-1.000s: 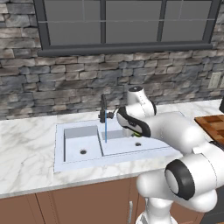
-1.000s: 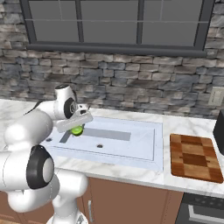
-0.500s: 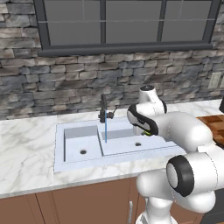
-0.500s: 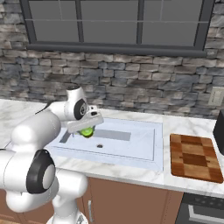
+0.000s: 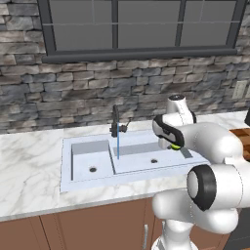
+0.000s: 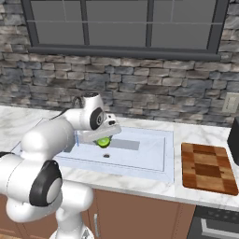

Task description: Pick the kiwi from the sink and place it on the cutting board to airdry. Then turn off the sink faucet.

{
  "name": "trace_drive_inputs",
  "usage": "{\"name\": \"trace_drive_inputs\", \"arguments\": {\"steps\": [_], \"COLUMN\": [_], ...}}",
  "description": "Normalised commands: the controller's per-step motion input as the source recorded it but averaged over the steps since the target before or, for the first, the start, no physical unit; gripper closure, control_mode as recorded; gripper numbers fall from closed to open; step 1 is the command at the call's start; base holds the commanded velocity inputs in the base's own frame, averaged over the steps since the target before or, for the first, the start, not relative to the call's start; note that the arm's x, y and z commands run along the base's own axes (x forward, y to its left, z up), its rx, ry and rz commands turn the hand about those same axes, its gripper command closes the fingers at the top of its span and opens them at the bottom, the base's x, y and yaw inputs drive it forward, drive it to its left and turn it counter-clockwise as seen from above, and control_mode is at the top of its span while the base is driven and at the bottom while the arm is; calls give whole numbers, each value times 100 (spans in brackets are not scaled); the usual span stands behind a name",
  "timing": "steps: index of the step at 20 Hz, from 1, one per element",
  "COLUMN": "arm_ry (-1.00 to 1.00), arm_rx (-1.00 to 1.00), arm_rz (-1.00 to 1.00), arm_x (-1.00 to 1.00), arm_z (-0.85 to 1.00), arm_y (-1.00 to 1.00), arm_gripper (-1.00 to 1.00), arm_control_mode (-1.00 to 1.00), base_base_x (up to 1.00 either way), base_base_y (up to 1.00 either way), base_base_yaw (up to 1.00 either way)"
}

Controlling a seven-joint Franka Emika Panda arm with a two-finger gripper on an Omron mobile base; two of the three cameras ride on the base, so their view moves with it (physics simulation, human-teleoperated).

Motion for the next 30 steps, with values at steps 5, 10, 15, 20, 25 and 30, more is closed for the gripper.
{"name": "trace_drive_inputs", "arguments": {"steps": [5,10,15,20,25,30], "arm_ry": [0,3,4,2,1,2], "arm_rx": [0,0,0,0,0,0], "arm_rz": [0,-1,-4,-5,-6,-8], "arm_x": [12,10,4,0,0,0], "arm_z": [0,0,0,0,0,0], "arm_y": [-32,-34,-39,-41,-37,-35], "arm_gripper": [100,100,100,100,100,100], "arm_control_mode": [-100,-100,-100,-100,-100,-100], "base_base_x": [0,0,0,0,0,0], "base_base_y": [0,0,0,0,0,0], "base_base_yaw": [0,0,0,0,0,0]}}
